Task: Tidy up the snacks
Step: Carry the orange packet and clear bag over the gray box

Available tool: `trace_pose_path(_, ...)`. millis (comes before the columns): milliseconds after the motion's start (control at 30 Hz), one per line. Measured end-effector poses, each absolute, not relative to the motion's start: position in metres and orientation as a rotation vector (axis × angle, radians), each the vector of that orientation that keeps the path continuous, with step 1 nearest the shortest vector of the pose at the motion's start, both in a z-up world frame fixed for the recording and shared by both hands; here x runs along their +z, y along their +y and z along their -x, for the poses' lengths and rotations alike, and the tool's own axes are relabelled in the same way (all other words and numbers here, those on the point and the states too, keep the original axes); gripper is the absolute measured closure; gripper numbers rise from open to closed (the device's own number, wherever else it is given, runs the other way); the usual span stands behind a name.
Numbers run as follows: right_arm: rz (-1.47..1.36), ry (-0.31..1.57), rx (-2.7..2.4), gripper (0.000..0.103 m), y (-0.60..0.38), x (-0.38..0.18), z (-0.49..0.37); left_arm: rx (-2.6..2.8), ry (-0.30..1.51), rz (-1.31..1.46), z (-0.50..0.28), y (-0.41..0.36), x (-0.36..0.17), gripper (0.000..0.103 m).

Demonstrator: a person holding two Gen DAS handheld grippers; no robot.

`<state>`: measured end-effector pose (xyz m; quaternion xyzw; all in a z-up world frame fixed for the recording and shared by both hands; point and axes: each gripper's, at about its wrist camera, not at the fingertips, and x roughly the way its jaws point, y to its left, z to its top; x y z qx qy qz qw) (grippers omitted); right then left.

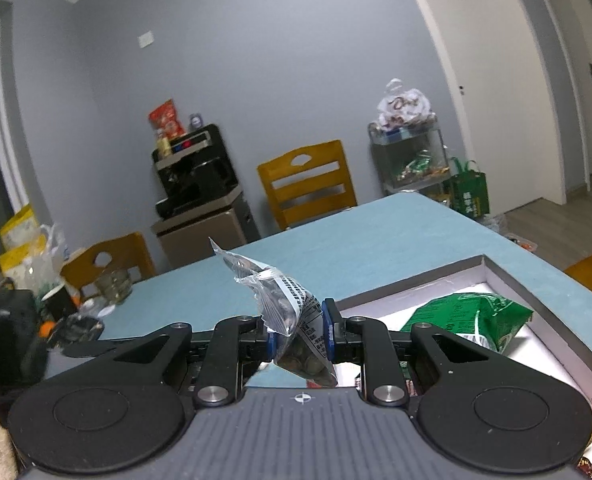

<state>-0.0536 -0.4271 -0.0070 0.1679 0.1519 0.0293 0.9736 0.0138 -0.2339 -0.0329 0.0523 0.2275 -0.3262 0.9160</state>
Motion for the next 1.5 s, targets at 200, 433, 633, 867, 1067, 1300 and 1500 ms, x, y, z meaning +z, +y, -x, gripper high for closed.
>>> trace_pose_path(200, -0.416, 0.3, 0.031, 0.08, -0.445, -0.011, 0.04, -0.669, 0.473, -0.091, -0.019, -0.253, -0.021, 0.069)
trace_pose_path(433, -0.5, 0.313, 0.021, 0.08, -0.46, -0.018, 0.02, -0.651, 0.444, -0.073, -0.035, -0.28, -0.001, 0.069)
trace_pose_path(633, -0.595, 0.355, -0.028, 0.08, -0.475, -0.031, 0.0, -0.628, 0.448, -0.083, -0.05, -0.302, 0.006, 0.069)
trace_pose_path(867, -0.6, 0.41, -0.075, 0.08, -0.479, -0.043, -0.012, -0.626, 0.506, -0.062, -0.067, -0.318, -0.009, 0.069)
trace_pose_path(1067, -0.547, 0.412, -0.114, 0.08, -0.48, -0.046, -0.009, -0.635, 0.51, -0.064, -0.075, -0.322, -0.017, 0.069)
trace_pose_path(1300, -0.534, 0.38, -0.169, 0.08, -0.491, -0.041, -0.006, -0.635, 0.513, -0.066, -0.077, -0.322, -0.024, 0.07)
trace_pose_path(1500, -0.566, 0.391, -0.139, 0.08, -0.495, -0.043, -0.006, -0.639, 0.532, -0.074, -0.084, -0.327, -0.031, 0.07)
